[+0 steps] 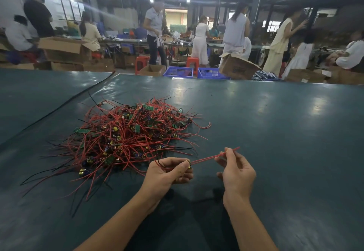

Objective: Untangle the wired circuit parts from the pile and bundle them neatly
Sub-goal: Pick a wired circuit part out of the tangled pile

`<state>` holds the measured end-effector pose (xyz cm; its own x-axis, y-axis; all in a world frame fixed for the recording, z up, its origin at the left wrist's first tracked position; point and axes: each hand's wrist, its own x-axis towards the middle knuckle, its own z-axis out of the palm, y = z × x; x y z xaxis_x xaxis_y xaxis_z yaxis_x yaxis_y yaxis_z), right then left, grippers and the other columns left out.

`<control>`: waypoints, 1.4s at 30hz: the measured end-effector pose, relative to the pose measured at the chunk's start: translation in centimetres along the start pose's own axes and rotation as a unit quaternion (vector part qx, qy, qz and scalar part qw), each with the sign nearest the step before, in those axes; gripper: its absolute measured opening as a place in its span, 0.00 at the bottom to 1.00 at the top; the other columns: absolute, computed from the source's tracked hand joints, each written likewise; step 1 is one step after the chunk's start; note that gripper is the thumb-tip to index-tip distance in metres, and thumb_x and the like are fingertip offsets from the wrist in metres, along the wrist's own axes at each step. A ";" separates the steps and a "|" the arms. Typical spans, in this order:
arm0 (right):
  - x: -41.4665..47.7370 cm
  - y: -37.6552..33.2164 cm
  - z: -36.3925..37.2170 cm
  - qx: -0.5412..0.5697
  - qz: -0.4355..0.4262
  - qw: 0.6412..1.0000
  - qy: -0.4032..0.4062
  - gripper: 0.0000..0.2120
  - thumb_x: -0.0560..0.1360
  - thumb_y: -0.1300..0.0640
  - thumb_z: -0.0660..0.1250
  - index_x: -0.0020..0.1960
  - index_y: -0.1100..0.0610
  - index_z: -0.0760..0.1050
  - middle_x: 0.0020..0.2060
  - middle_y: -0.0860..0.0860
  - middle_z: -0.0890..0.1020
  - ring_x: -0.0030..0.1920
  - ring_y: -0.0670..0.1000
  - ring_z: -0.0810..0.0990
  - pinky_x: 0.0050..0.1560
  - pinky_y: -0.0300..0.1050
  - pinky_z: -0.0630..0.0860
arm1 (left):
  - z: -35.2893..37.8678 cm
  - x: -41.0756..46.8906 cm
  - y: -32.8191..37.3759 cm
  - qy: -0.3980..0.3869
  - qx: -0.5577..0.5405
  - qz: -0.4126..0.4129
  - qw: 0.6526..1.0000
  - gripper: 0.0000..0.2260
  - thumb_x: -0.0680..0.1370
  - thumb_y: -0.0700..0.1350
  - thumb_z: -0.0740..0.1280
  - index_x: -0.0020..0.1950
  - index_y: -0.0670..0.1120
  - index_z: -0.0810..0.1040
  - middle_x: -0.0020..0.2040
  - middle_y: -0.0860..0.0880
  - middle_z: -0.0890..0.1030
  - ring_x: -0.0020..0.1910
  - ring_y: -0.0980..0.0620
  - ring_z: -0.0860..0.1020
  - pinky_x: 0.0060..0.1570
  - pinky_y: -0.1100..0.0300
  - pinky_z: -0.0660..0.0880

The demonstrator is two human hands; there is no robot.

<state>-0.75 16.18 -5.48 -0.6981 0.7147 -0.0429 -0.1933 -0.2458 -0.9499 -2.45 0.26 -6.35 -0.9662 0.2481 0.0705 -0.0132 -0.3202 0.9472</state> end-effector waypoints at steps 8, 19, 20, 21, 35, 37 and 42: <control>-0.1 0.7 -0.3 -0.033 -0.088 0.996 -0.001 0.05 0.80 0.60 0.66 0.51 0.51 0.78 0.36 0.48 0.84 0.25 0.44 0.76 0.26 0.38 0.74 | -0.2 -0.3 0.3 -0.007 -0.017 -0.012 1.000 0.08 0.67 0.44 0.74 0.43 0.41 0.86 0.38 0.38 0.84 0.35 0.47 0.83 0.35 0.63 0.78; -0.8 0.6 0.0 -0.015 -0.010 0.998 -0.059 0.07 0.78 0.52 0.69 0.44 0.54 0.81 0.35 0.48 0.85 0.24 0.44 0.75 0.21 0.36 0.69 | -0.1 -0.3 -0.2 0.020 -0.023 0.002 1.000 0.11 0.65 0.47 0.75 0.43 0.43 0.86 0.41 0.38 0.84 0.39 0.46 0.84 0.36 0.63 0.79; -1.3 0.7 0.2 -0.038 -0.008 0.995 -0.088 0.10 0.77 0.50 0.70 0.41 0.54 0.82 0.33 0.48 0.84 0.24 0.44 0.73 0.22 0.36 0.68 | -0.1 -0.3 -0.2 0.024 -0.024 0.003 0.999 0.12 0.64 0.47 0.75 0.44 0.43 0.86 0.42 0.38 0.85 0.39 0.45 0.84 0.37 0.63 0.79; -1.8 0.8 0.3 -0.062 -0.012 0.991 -0.119 0.13 0.76 0.48 0.70 0.37 0.55 0.82 0.29 0.49 0.81 0.23 0.44 0.71 0.23 0.37 0.67 | -0.1 -0.3 -0.3 0.026 -0.023 0.004 0.999 0.13 0.64 0.48 0.76 0.44 0.43 0.86 0.42 0.38 0.85 0.40 0.45 0.85 0.37 0.63 0.79; -3.0 0.9 1.5 -0.033 0.010 0.992 -0.125 0.11 0.75 0.57 0.72 0.35 0.52 0.85 0.26 0.46 0.79 0.27 0.42 0.74 0.30 0.35 0.75 | 0.6 0.0 -0.3 -0.013 0.015 0.000 1.000 0.11 0.66 0.47 0.75 0.44 0.44 0.86 0.41 0.39 0.85 0.38 0.46 0.84 0.37 0.63 0.78; -1.8 0.7 1.1 -0.014 0.017 0.997 -0.076 0.09 0.75 0.57 0.73 0.36 0.55 0.85 0.23 0.42 0.74 0.24 0.40 0.68 0.26 0.32 0.68 | 0.6 0.0 -0.3 -0.014 0.012 -0.006 1.000 0.09 0.66 0.46 0.75 0.43 0.44 0.86 0.40 0.38 0.84 0.37 0.46 0.84 0.36 0.62 0.79; 0.4 0.2 0.0 0.032 0.010 0.999 -0.009 0.04 0.74 0.60 0.73 0.40 0.57 0.84 0.24 0.45 0.74 0.24 0.42 0.69 0.24 0.33 0.65 | 0.6 0.0 0.1 -0.022 0.017 -0.007 1.000 0.09 0.66 0.46 0.74 0.43 0.43 0.85 0.39 0.38 0.84 0.36 0.46 0.84 0.36 0.63 0.79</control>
<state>-1.09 16.44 -5.71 -0.7140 0.6979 -0.0559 -0.2221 -0.3016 -0.9272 -2.30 0.78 -6.12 -0.9539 0.2920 0.0700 -0.0173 -0.2860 0.9581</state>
